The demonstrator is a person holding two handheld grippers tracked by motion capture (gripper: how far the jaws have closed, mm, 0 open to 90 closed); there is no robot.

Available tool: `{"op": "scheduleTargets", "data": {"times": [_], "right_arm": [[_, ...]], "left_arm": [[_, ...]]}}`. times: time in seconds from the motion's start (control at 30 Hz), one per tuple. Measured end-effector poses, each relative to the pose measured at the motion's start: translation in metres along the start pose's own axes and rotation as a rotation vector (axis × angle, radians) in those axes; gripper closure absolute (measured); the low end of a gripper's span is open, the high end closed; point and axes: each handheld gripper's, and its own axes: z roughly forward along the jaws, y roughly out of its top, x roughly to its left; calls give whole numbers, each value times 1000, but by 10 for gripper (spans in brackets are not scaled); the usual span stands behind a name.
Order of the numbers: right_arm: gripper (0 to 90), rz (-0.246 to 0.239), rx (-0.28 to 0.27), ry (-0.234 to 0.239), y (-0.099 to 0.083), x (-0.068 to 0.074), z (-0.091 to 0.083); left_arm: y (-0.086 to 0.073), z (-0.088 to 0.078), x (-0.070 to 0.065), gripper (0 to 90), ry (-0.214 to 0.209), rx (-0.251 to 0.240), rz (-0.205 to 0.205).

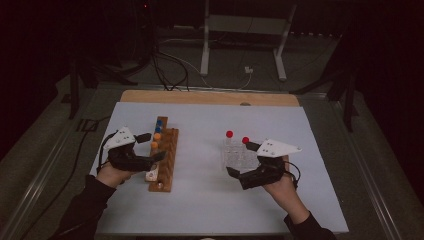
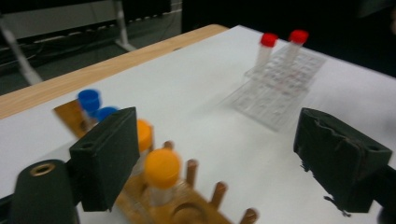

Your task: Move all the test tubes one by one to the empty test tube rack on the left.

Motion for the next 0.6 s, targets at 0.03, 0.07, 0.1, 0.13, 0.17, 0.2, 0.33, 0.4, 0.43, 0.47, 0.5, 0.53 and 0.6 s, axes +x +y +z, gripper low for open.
{"op": "scheduleTargets", "data": {"times": [0.03, 0.07, 0.1, 0.13, 0.17, 0.2, 0.33, 0.4, 0.43, 0.47, 0.5, 0.53, 0.6], "right_arm": [[0, 9, 2, -11, -1, -4, -1], [0, 13, 3, -27, -2, -8, -2], [0, 19, 6, -42, -3, -12, -3], [0, 29, 9, -58, -6, -17, -3], [0, 40, 13, -69, -8, -21, -3], [0, 45, 18, -82, -9, -24, -3], [60, 73, 57, -145, -21, -37, 3], [66, 86, 78, -169, -26, -42, 7], [82, 91, 87, -173, -29, -45, 10], [119, 94, 93, -184, -32, -47, 12], [170, 98, 98, -187, -33, -49, 14], [177, 104, 107, -190, -36, -51, 17], [284, 106, 121, -200, -38, -54, 21]], "left_arm": [[1, 0, -1, 70, -11, -1, 0], [2, 1, -2, 45, -31, -1, -3], [3, 1, -4, 20, -46, -2, -1], [3, 1, -6, 19, -49, -4, 4], [4, 1, -7, 18, -55, -7, 5], [5, 1, -8, 17, -65, -8, 7], [7, 2, -14, 14, -75, -16, 19], [8, 2, -16, 14, -89, -22, 23], [9, 2, -17, 14, -81, -21, 28], [9, 2, -17, 14, -87, -22, 26], [9, 2, -17, 14, -88, -23, 28], [9, 3, -18, 14, -84, -23, 29], [10, 3, -18, 14, -86, -22, 30]]}}
